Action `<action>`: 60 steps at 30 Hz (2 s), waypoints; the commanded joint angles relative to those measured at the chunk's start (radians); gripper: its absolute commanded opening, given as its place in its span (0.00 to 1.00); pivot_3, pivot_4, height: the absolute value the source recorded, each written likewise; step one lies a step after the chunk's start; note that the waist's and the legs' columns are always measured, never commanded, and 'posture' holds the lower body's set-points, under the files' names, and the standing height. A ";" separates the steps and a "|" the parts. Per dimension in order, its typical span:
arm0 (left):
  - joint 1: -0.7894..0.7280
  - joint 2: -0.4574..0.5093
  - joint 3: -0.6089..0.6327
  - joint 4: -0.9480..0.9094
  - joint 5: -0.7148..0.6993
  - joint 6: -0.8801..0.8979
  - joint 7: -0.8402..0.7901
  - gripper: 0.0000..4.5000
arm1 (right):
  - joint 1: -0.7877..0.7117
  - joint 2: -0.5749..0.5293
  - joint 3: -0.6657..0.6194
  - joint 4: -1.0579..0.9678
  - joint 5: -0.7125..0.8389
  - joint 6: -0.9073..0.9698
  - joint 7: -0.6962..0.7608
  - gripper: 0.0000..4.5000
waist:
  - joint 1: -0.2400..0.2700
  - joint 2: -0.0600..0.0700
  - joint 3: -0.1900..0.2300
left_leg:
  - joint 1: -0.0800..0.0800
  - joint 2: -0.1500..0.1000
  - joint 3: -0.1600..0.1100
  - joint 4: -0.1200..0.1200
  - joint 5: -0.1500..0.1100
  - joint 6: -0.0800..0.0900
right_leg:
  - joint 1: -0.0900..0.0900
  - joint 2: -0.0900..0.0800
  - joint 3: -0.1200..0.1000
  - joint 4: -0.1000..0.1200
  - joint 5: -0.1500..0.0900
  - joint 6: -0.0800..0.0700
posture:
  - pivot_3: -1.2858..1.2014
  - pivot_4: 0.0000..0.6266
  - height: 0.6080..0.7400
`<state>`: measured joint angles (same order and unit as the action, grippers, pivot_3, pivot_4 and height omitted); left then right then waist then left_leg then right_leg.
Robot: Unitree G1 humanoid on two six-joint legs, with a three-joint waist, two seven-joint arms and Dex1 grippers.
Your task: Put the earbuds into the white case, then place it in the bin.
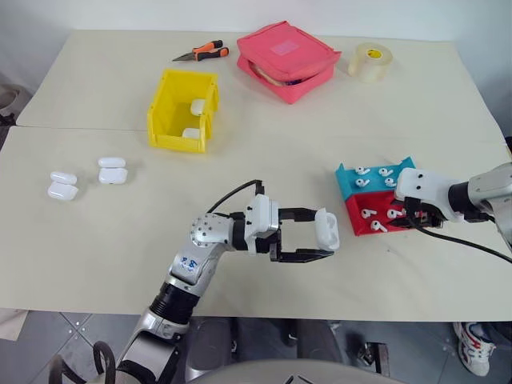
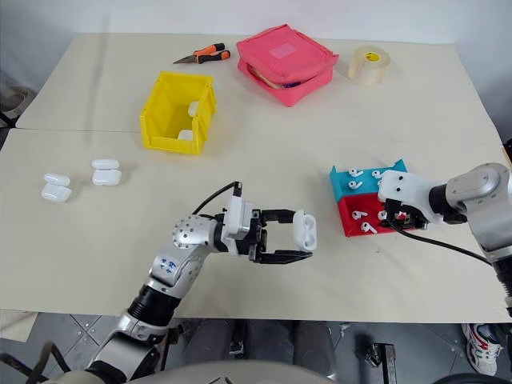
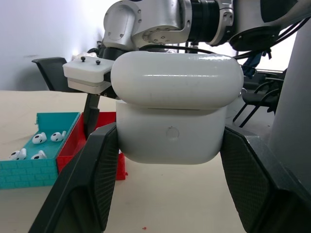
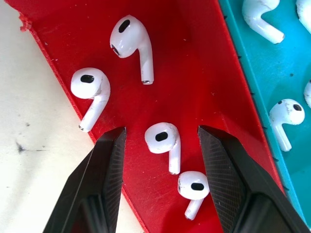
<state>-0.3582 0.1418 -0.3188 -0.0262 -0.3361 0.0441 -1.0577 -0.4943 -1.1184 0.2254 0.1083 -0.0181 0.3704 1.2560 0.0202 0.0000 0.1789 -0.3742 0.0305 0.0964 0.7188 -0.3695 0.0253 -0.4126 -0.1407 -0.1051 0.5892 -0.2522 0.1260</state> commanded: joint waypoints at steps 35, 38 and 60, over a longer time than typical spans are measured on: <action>-0.039 -0.011 -0.001 0.070 -0.060 -0.080 -0.124 0.61 | 0.158 0.109 -0.490 -0.413 0.416 0.426 -0.112 0.11 | 0.004 0.001 0.000 | 0.000 0.000 -0.001 0.000 0.000 0.000 | 0.000 -0.002 -0.001 0.000 0.000 0.000 | 0.52 0.24 1.00; -0.081 -0.027 0.030 0.139 -0.089 -0.108 -0.170 0.61 | 0.199 0.195 -0.609 -0.520 0.561 0.525 -0.167 0.11 | 0.006 0.001 0.000 | 0.000 0.000 -0.002 0.000 0.000 0.001 | 0.000 -0.002 -0.001 0.000 0.000 0.000 | 0.52 0.24 1.00; -0.202 -0.049 0.128 0.319 -0.141 -0.132 -0.351 0.61 | 0.456 0.560 -0.602 -0.865 1.138 0.501 -0.606 0.11 | 0.003 0.001 0.000 | -0.002 -0.002 -0.001 -0.003 -0.001 0.004 | 0.000 -0.001 -0.002 0.000 0.000 0.001 | 0.52 0.24 1.00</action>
<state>-0.5440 0.1072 -0.2006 0.3187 -0.4475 -0.0836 -1.3966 -0.0433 -0.5559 -0.3832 -0.7272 1.1233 0.9099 0.6456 0.0235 0.0007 0.1791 -0.3761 0.0281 0.0952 0.7160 -0.3708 0.0292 -0.4124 -0.1417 -0.1067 0.5890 -0.2517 0.1269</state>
